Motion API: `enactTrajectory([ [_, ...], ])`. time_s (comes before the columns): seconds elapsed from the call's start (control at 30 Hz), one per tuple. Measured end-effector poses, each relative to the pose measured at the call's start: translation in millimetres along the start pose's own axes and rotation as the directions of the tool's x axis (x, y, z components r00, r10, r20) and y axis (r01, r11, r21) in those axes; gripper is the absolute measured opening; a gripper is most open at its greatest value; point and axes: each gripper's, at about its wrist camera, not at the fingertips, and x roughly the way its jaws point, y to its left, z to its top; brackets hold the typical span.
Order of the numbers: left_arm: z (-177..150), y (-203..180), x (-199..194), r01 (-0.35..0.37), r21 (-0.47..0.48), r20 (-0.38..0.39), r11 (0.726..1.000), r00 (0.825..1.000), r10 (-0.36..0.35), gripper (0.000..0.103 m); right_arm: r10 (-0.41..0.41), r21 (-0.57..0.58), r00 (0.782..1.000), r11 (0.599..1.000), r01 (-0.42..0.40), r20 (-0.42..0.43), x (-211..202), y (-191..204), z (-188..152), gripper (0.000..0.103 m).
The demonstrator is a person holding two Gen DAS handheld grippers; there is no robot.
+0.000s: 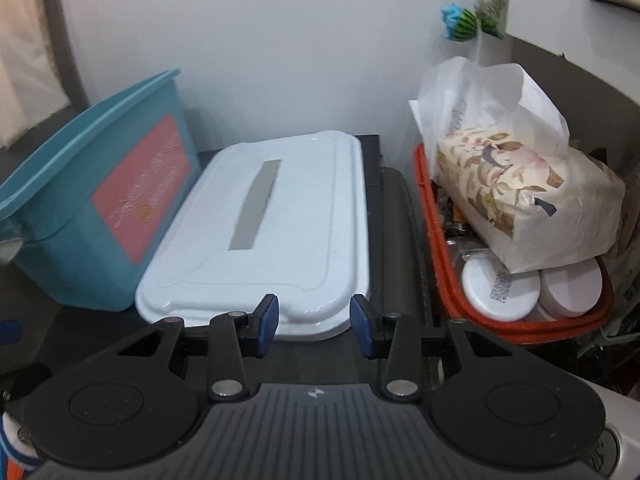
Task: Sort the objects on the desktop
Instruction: 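Withdraw the right tool from the bin toward the white lidded box, then move the right tool to the white lid's edge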
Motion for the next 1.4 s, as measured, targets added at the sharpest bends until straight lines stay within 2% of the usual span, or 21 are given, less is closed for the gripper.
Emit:
enactTrajectory([
  [0.17, -2.4, -1.2, 5.5, 0.003, 0.018, -0.007, 1.000, 1.000, -0.003, 0.082, -0.006, 0.023, 1.000, 1.000, 0.006, 0.002, 10.4, -3.6, 7.9, 0.044],
  [0.47, -3.0, 3.3, 11.9, 0.001, 0.003, -0.020, 1.000, 1.000, -0.001, 0.082, -0.011, -0.002, 1.000, 1.000, 0.011, -0.008, 29.9, 1.2, 9.4, 0.047],
  [0.87, -4.8, 1.2, 10.1, -0.003, 0.009, -0.020, 1.000, 1.000, 0.003, 0.082, 0.000, 0.016, 1.000, 1.000, 0.000, -0.004, 37.9, -3.7, 12.3, 0.047],
  [1.17, -3.2, 6.2, 10.0, -0.010, -0.012, -0.020, 1.000, 1.000, 0.010, 0.082, -0.001, -0.017, 1.000, 1.000, 0.001, 0.004, 39.2, -2.7, 9.9, 0.047],
  [1.4, -2.6, 8.0, 12.2, -0.007, -0.013, -0.023, 1.000, 1.000, 0.007, 0.082, -0.014, -0.040, 1.000, 0.999, 0.013, -0.027, 35.9, 0.7, 10.7, 0.046],
])
